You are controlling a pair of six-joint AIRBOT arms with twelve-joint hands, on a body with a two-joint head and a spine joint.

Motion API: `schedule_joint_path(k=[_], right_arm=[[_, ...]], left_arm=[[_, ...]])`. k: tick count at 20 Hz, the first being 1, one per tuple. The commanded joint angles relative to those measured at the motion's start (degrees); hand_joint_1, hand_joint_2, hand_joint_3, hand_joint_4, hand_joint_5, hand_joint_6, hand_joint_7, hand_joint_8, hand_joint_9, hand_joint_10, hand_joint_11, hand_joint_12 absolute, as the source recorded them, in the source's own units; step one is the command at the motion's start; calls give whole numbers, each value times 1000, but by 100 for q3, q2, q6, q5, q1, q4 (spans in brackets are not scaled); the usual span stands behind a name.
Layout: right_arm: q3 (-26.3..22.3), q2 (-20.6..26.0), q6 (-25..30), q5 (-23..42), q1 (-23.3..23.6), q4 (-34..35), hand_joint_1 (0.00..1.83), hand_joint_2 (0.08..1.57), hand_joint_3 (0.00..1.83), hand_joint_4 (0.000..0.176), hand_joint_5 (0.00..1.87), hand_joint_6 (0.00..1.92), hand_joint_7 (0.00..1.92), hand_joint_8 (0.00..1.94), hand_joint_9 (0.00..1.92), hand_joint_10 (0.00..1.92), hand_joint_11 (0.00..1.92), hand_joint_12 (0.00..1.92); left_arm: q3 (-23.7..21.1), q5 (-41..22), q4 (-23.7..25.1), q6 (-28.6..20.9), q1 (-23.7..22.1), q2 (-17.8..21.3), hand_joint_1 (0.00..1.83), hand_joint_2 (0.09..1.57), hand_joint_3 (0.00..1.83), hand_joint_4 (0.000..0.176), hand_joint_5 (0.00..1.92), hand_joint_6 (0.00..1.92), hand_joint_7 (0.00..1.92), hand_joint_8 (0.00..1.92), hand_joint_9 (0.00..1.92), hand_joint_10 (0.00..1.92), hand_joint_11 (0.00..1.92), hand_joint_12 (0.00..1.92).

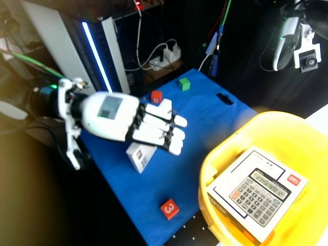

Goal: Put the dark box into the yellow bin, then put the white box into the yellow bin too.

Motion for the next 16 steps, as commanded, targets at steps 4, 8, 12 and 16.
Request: schedule_joint_path(k=[4,8,12,16], right_arm=[[124,-173,22,584,-2,29,1216,995,4,0,1225,291,1187,454,1217,47,903,747],[222,-249,22,579,-24,97,1244,1053,0,12,1173,582,1101,869,1232,327,804,1364],[245,-274,24,603,-22,201,1260,1061,0,0,1031,794,1190,773,1180,653,870,1391],[296,-343,495,896,-9,52,1278,1039,1,0,1079,676,1255,694,1287,542,962,1342]], left_arm=[[-25,-569,-305,-24,-22,-21,1138,811,1,95,484,4,440,7,394,3,364,5],[-27,-567,-324,-26,18,-32,1138,800,0,108,476,0,423,0,386,1,367,6],[-21,-566,-346,-26,63,-47,1149,805,0,127,480,3,425,4,363,0,355,0],[29,-537,-395,-26,164,-91,1194,820,6,112,467,0,409,0,331,0,324,0]])
